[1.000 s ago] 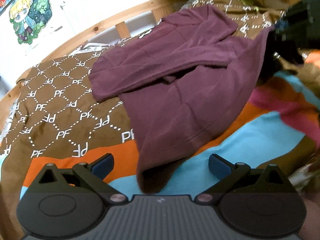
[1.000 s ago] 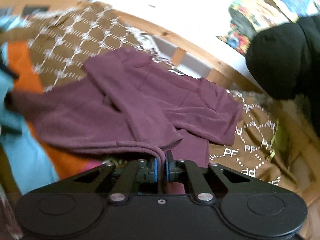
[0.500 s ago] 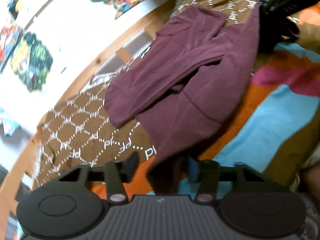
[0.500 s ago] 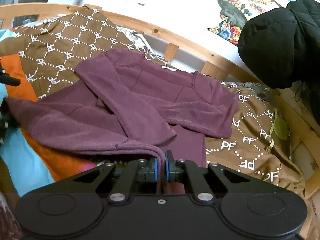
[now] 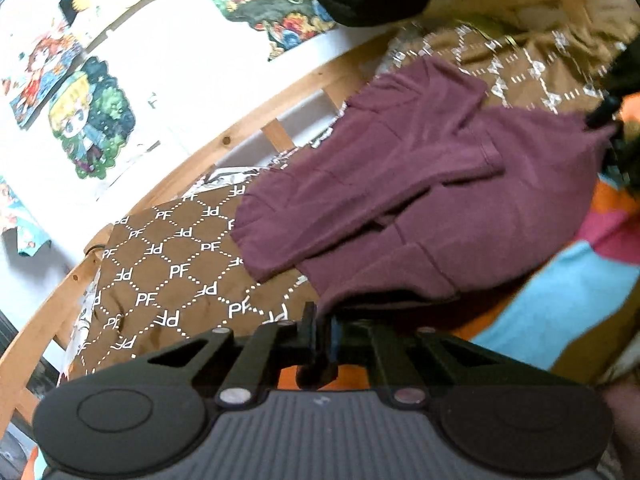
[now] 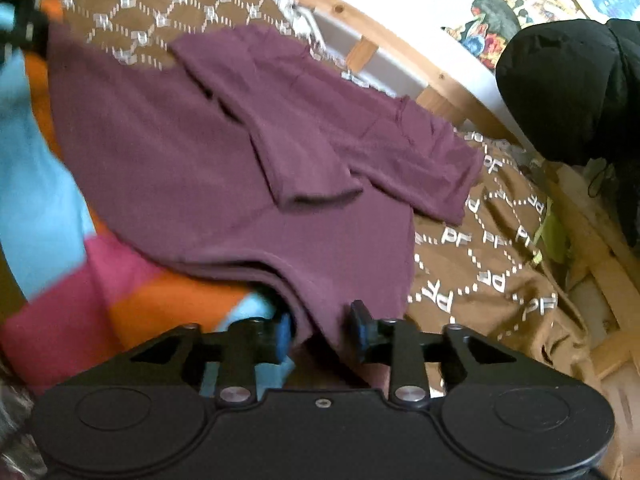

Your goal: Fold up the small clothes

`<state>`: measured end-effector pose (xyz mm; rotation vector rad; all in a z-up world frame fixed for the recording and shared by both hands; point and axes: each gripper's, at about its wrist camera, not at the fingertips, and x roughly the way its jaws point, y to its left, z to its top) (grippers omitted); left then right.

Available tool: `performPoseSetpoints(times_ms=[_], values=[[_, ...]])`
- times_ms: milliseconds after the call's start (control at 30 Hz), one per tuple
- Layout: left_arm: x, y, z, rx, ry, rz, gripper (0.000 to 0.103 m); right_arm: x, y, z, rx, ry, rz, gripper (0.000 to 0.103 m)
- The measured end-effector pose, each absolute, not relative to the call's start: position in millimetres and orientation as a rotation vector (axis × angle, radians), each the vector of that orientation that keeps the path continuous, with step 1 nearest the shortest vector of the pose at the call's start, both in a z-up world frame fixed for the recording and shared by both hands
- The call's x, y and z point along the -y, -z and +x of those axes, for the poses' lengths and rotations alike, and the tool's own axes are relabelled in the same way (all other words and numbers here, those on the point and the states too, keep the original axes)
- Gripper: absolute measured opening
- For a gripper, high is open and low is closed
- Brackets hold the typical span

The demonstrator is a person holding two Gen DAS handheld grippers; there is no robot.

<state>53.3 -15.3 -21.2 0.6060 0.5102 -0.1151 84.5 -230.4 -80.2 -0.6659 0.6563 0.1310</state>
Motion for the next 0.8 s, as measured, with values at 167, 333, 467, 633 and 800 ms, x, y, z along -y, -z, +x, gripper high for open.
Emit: performPoseSetpoints(times_ms=[167,333,467,633,800], values=[[5,-2,60,-0.487,0.094,0.529,0.006,240,79,87,-0.633,-0.113,-0.661,0.056],[-1,-20,56,-0.461,0.088,0.496,0.005,240,74,80,-0.584,-0.126,-0.689,0.013],[-2,-26,42,-0.44,0.086,0.514,0.005,247,56,69,-0.551,-0.12,-0.637,0.005],[-11,-40,20,-0.484,0.083,0.445,0.004,254,27,39,-0.516,-0.166,-0.626,0.005],[-26,-65,-15,-0.504,0.083,0.359,0.004,260,-7,2,-0.517,-0.234,-0.589,0.005]])
